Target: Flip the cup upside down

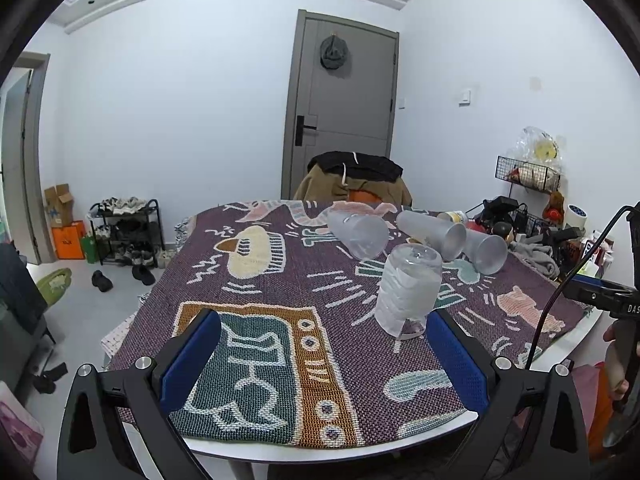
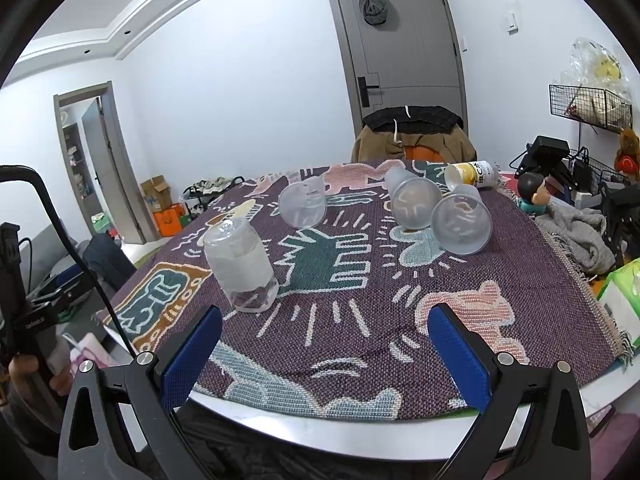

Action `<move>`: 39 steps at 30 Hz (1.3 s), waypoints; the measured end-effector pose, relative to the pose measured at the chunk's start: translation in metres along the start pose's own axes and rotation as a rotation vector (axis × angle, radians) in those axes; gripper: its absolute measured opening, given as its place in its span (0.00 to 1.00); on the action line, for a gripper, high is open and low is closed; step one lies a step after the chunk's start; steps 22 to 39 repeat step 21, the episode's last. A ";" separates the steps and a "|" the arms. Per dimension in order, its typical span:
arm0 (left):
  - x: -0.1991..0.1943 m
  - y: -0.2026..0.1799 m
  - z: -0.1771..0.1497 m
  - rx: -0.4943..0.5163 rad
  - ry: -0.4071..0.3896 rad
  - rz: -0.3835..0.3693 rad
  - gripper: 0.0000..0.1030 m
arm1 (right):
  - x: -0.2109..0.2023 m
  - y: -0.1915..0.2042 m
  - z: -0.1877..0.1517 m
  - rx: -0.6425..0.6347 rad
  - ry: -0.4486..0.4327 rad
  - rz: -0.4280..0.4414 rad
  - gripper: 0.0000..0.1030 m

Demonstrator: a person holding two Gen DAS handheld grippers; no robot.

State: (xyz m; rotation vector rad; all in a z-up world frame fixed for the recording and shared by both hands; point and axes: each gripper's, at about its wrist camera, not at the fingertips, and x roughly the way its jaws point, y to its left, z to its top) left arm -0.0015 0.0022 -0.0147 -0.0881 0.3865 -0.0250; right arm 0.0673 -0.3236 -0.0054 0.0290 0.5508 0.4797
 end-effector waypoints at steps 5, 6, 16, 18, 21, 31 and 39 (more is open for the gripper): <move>0.000 0.000 0.000 0.000 0.000 0.000 1.00 | -0.001 0.001 0.001 -0.005 -0.006 -0.006 1.00; 0.000 0.000 0.000 0.000 0.000 0.000 1.00 | -0.001 0.001 0.001 -0.006 -0.007 -0.007 1.00; -0.003 -0.001 -0.001 0.013 -0.009 0.000 1.00 | -0.002 0.000 0.002 -0.009 -0.009 -0.022 1.00; -0.003 -0.001 -0.002 0.015 -0.008 0.001 1.00 | -0.002 0.000 0.002 -0.010 -0.010 -0.022 1.00; -0.004 -0.001 -0.001 0.014 -0.008 0.000 1.00 | -0.001 0.000 0.002 -0.011 -0.009 -0.022 1.00; -0.004 -0.001 -0.001 0.014 -0.008 0.000 1.00 | -0.001 0.000 0.002 -0.011 -0.009 -0.022 1.00; -0.004 -0.001 -0.001 0.014 -0.008 0.000 1.00 | -0.001 0.000 0.002 -0.011 -0.009 -0.022 1.00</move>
